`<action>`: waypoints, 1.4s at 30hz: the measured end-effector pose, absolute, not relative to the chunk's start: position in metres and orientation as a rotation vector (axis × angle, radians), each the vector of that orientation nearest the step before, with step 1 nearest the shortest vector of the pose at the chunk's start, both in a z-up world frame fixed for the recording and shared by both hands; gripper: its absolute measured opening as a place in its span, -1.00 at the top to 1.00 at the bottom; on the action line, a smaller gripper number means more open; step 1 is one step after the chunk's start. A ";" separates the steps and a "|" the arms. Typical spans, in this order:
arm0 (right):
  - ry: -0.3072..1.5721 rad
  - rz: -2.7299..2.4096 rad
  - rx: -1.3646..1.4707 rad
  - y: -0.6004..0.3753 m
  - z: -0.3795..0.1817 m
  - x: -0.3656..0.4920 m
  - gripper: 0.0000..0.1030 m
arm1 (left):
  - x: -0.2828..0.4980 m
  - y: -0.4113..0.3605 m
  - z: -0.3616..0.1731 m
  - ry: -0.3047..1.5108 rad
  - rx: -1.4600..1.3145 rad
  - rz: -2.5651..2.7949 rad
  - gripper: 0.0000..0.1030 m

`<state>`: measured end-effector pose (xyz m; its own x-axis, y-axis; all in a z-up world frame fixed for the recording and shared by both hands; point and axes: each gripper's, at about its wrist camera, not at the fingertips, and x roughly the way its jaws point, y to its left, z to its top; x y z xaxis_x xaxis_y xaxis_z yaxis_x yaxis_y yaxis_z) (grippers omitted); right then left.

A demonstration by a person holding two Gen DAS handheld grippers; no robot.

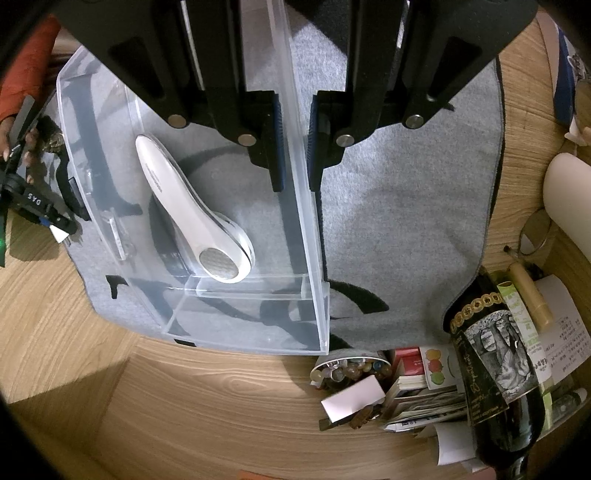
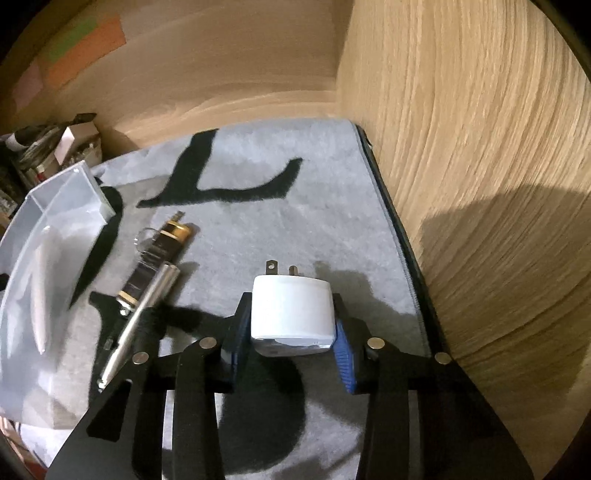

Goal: Organize rigid objects
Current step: 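Move the right gripper to the white plug adapter and grasp it, then carry the white plug adapter into the box and release it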

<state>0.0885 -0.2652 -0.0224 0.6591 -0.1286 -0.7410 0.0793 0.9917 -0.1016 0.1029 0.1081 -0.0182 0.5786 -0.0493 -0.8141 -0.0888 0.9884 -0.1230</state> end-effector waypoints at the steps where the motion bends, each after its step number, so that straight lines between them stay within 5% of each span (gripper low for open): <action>1: 0.837 -0.114 -0.062 -0.262 -0.021 0.090 0.31 | 0.102 0.108 -0.018 0.955 -0.159 0.022 0.79; 22: 0.617 0.180 -0.180 -0.128 0.046 0.084 0.31 | 0.100 0.109 -0.018 0.939 -0.156 0.013 0.79; 42: 0.786 0.398 -0.266 -0.046 0.010 0.128 0.31 | 0.099 0.108 -0.018 0.941 -0.155 0.006 0.79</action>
